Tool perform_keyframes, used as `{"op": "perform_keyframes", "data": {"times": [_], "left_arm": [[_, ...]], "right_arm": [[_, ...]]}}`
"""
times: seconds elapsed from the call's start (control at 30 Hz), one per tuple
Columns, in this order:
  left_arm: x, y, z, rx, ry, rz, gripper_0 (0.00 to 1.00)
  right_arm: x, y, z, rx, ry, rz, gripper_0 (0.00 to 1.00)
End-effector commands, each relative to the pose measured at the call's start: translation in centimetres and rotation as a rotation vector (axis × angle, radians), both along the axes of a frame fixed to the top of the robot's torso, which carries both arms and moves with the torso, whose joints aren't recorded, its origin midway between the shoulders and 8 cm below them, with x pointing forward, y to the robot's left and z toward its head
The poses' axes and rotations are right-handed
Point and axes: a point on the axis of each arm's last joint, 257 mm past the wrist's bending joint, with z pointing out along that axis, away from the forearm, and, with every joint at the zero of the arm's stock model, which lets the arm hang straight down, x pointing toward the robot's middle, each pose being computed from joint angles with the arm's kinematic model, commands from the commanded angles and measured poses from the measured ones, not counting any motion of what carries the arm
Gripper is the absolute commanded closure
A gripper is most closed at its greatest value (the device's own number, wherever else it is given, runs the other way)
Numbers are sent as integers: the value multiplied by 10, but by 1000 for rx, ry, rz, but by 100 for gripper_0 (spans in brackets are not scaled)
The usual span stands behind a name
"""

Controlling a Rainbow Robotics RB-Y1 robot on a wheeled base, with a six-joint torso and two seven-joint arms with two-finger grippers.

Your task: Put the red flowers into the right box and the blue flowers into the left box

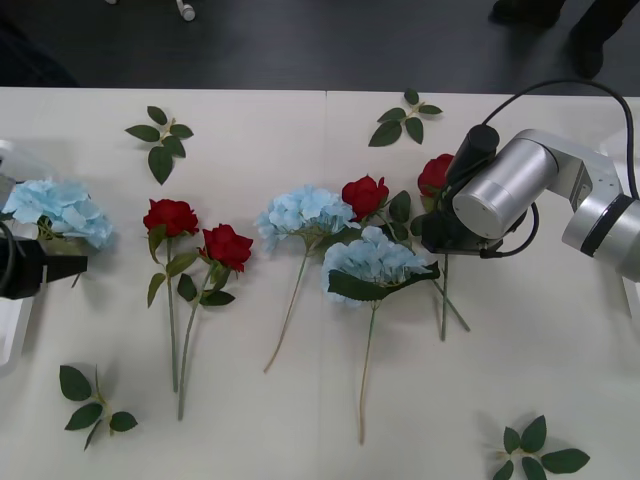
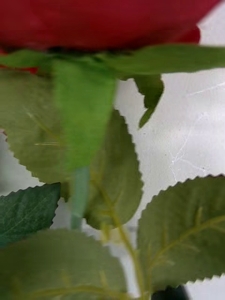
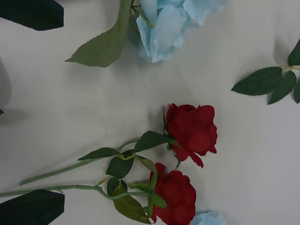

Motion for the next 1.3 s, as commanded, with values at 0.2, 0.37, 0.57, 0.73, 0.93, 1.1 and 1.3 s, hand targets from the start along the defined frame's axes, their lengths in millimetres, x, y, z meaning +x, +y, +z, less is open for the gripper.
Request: {"op": "perform_keyframes", "data": {"times": [0.2,0.37,0.57,0.73,0.93,1.1,1.3], "left_arm": [[29,-47,-1,24,-53,13,0],[39,-65,-10,86,-28,14,0],[50,-73,-28,120,28,45,0],[64,-71,-36,128,52,88,0],[74,-75,-47,139,86,98,0],[81,-78,-58,151,115,99,0],[90,-81,-72,190,139,99,0]], "right_arm": [[8,3,10,-5,-30,41,100],[16,3,34,27,-70,48,100],[22,-3,87,115,-100,23,100],[18,-24,127,133,-96,2,100],[28,-80,153,33,-152,-18,100],[35,-124,159,-43,-159,33,100],[36,-171,169,-46,-151,35,100]]}}
